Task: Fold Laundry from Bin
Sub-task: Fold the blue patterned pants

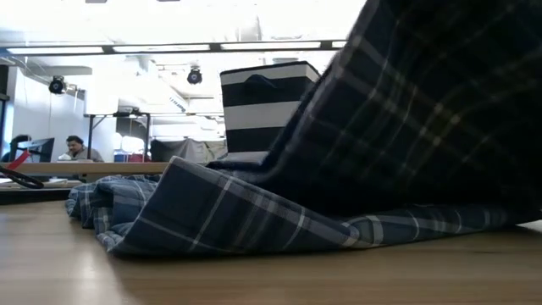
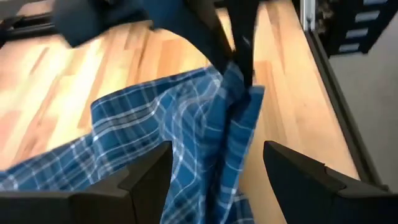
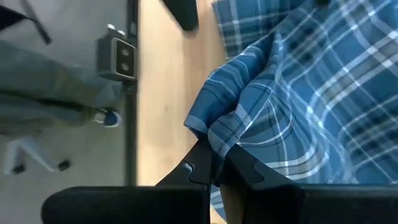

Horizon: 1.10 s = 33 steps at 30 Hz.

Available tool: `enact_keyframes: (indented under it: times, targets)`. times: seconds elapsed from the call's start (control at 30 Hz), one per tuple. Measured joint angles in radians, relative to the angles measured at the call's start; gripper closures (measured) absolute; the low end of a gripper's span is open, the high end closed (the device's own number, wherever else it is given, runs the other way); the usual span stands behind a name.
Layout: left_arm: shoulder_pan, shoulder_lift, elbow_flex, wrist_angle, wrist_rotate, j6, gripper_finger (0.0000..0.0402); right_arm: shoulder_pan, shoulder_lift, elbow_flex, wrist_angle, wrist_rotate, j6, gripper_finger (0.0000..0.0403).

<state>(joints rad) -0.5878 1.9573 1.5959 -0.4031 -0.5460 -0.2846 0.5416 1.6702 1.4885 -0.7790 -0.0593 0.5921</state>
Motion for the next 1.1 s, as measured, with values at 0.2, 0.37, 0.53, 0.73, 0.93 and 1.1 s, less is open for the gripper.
enact_keyframes:
  times: [0.2,0.37,0.53,0.73,0.93,1.1]
  targets:
    - [0.007,0.060,0.045,-0.001,0.004,0.022,0.0166,-0.005,-0.001,0.040,-0.003,-0.023,-0.001,0.0394]
    - [0.026,0.068,0.047,0.025,0.004,0.016,0.0166,-0.004,-0.001,0.055,-0.004,-0.020,-0.007,0.0394]
    - [0.044,0.084,0.046,0.067,0.036,0.051,0.0167,-0.004,-0.001,0.089,-0.002,-0.020,-0.043,0.0394]
    - [0.062,0.084,0.048,0.080,0.047,0.030,0.0257,0.001,-0.001,0.108,-0.014,-0.019,-0.071,0.0386]
    - [0.117,0.083,0.057,0.034,0.185,-0.074,0.0386,0.028,-0.017,0.108,-0.063,0.011,0.008,0.0312]
    - [0.164,0.068,0.061,-0.075,0.141,-0.119,0.0399,0.180,-0.033,0.091,-0.231,0.243,0.252,0.0223]
